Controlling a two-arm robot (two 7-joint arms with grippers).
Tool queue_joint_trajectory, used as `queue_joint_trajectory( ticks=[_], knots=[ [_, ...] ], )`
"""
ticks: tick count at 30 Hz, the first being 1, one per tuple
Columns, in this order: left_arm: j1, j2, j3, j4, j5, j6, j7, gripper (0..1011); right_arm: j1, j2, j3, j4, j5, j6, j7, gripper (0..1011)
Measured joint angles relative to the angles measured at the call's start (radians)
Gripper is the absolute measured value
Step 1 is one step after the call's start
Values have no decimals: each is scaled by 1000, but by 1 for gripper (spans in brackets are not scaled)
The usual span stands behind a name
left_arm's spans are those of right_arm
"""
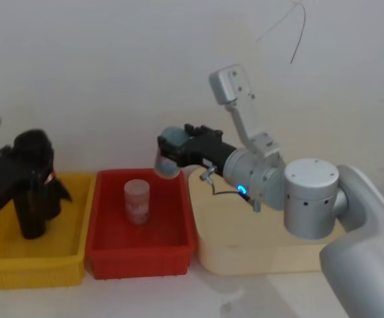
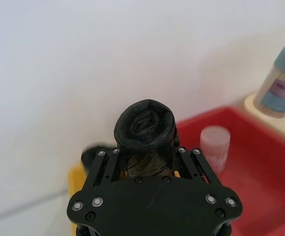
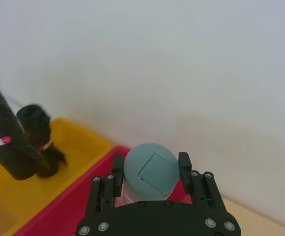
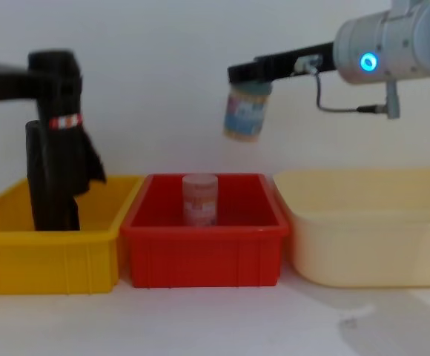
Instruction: Pick up the garbage bag with the one hand and transfer it to the other hand.
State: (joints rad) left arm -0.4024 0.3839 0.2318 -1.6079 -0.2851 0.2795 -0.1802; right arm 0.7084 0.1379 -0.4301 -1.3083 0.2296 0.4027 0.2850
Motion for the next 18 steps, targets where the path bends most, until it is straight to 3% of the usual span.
queue_joint_trajectory(
  ticks=[6,18],
  knots=[
    [-80,-17,35,29,24,-30,-36,435,12,0,43,-2,1,10,-40,661],
    [-240,-87,103,189,20,-99,-154,435,11,21,106,30,-23,61,-121,661]
  ],
)
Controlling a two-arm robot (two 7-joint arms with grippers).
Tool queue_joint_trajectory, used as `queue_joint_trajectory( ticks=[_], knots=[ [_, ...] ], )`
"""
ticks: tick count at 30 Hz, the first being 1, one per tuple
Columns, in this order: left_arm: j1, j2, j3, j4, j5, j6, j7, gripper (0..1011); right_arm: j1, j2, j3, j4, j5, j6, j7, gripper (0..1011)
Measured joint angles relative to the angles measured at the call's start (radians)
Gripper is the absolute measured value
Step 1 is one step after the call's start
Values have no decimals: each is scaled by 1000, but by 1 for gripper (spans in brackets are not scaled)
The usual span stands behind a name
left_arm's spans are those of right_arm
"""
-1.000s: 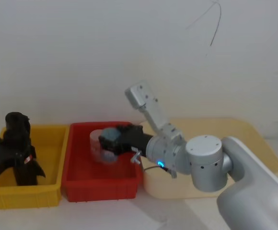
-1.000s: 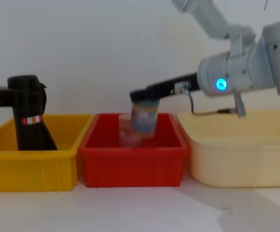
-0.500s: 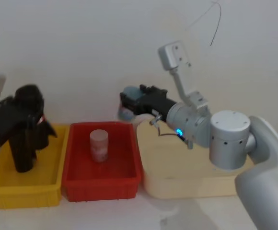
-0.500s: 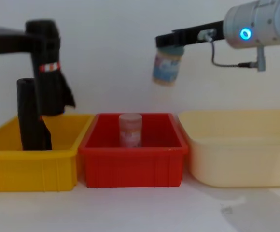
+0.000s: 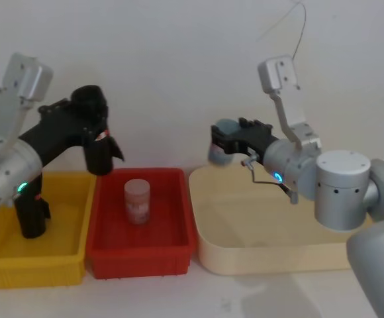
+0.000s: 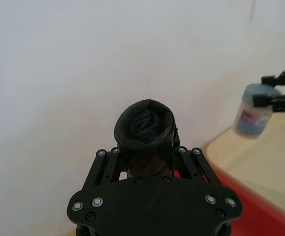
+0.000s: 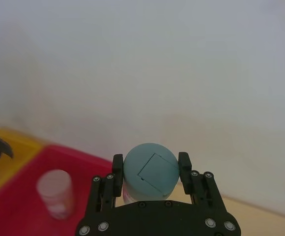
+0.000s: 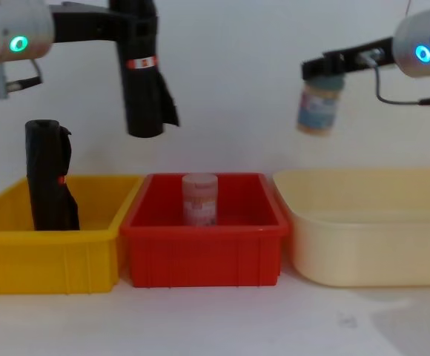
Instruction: Pick up the garbage bag with the one hand and transfer it to the other hand.
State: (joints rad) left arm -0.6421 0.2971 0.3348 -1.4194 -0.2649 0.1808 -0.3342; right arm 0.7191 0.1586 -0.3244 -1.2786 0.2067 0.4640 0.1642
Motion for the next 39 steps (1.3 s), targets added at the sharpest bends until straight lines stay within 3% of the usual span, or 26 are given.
queue_joint_trajectory(
  ticks=[15,22,31,39],
  knots=[
    [-168,-108,69,283,-71,-73,-188,435,-59,31,71,-25,2,58,-41,661],
    [-244,-165,96,453,-108,-108,-286,435,-90,35,91,-45,8,75,-45,661],
    [-305,-212,118,606,-131,-144,-344,435,-118,34,110,-59,11,84,-51,666],
    [-337,-237,128,684,-143,-163,-374,435,-131,33,118,-66,13,88,-53,891]
  ],
)
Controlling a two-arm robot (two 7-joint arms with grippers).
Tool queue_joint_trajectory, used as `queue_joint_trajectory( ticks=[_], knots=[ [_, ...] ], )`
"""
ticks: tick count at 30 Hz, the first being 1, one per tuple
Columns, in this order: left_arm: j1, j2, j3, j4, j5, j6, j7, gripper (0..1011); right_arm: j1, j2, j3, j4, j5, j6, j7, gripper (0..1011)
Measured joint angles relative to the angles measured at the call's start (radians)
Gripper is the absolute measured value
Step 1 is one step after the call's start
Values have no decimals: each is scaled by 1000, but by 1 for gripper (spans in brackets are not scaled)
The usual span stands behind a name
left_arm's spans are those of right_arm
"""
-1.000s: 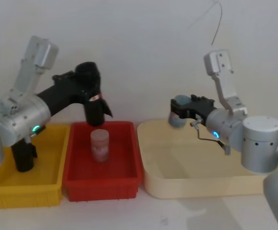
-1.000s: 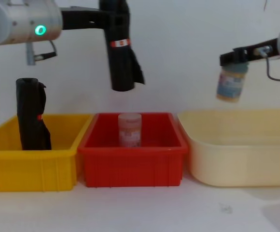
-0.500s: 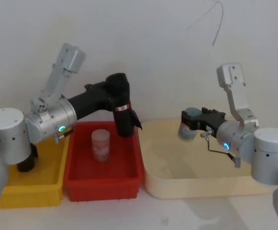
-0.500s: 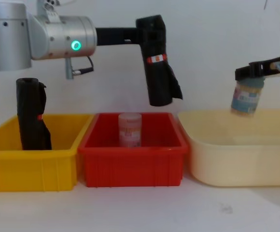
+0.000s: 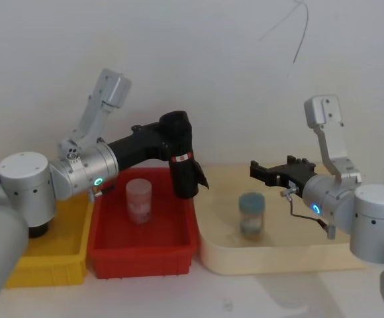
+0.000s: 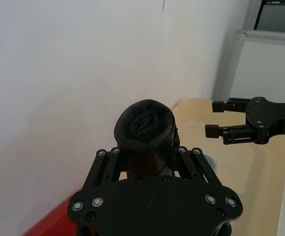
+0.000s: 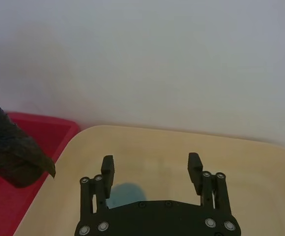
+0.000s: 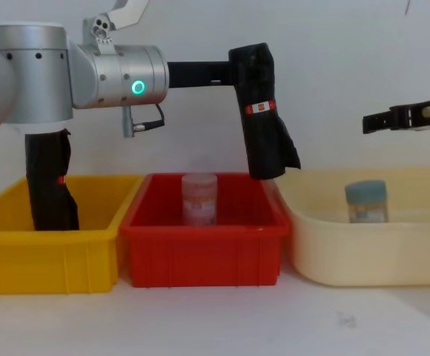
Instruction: Pick up the garbage bag with the one hand and transfer it to the other hand.
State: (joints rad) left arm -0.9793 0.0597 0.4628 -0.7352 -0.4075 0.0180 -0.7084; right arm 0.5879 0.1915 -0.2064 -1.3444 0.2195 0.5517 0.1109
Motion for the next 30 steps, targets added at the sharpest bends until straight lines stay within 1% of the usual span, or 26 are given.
queue_joint_trajectory(
  ticks=[5,11,15,22,30],
  knots=[
    [-11,-8,4,26,-4,-6,-10,435,-4,0,2,-2,0,1,-1,999],
    [-19,-15,7,48,-7,-12,-18,435,-7,0,3,-5,0,1,2,1001],
    [-23,-18,8,58,-8,-14,-21,435,-13,4,1,-12,2,-5,19,1001],
    [-28,-21,9,69,-10,-17,-26,435,-31,13,-8,-31,18,-29,73,1001],
    [-31,-23,10,76,-11,-18,-28,435,-47,27,-29,-52,45,-67,156,1001]
  ],
)
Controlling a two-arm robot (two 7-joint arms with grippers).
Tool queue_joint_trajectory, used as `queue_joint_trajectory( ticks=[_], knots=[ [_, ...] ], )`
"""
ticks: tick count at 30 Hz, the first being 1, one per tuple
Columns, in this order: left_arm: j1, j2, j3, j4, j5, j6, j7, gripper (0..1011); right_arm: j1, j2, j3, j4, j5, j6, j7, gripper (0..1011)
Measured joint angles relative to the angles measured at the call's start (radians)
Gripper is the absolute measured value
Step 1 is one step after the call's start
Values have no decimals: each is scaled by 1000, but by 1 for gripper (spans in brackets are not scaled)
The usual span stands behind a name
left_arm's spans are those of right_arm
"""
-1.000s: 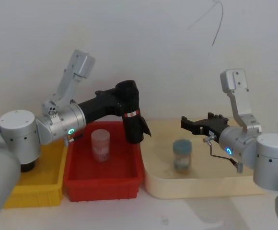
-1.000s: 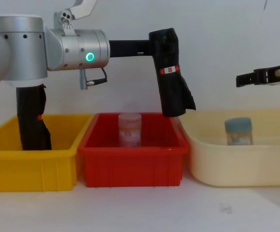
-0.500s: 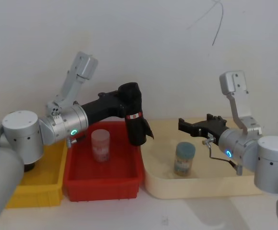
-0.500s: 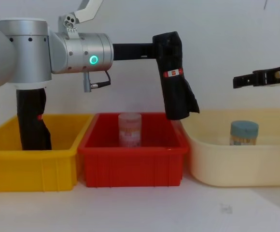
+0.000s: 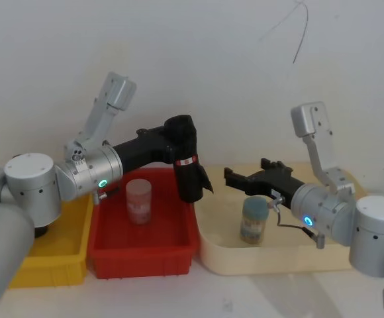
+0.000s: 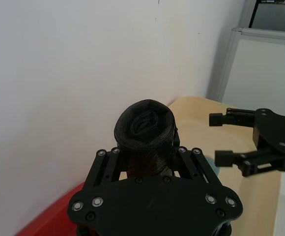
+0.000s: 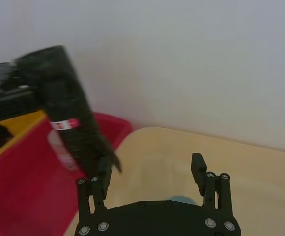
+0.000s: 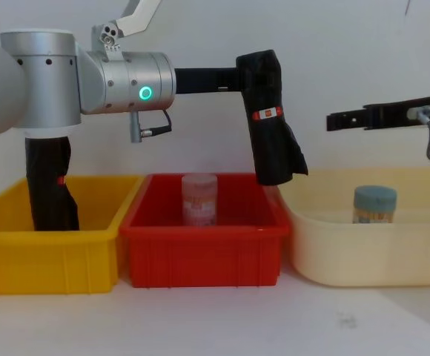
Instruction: Pick up the garbage bag with the one hand and transfer it to the other hand.
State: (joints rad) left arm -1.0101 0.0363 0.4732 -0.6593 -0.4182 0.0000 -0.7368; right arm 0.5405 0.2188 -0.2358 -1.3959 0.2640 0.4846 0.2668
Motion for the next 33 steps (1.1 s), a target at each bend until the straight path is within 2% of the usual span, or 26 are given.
queue_joint_trajectory(
  ticks=[8,16,24,33],
  knots=[
    [-1,-1,1,3,-1,-1,-1,435,-8,12,-31,-8,21,-46,82,1001],
    [-2,-1,1,5,-1,-2,-2,435,-5,19,-82,1,19,-116,153,1001],
    [-3,-2,1,6,-1,-2,-2,435,6,11,-120,27,-10,-162,151,1001],
    [-3,-2,1,7,-1,-2,-2,435,32,-20,-148,79,-53,-203,96,1001]
  ],
)
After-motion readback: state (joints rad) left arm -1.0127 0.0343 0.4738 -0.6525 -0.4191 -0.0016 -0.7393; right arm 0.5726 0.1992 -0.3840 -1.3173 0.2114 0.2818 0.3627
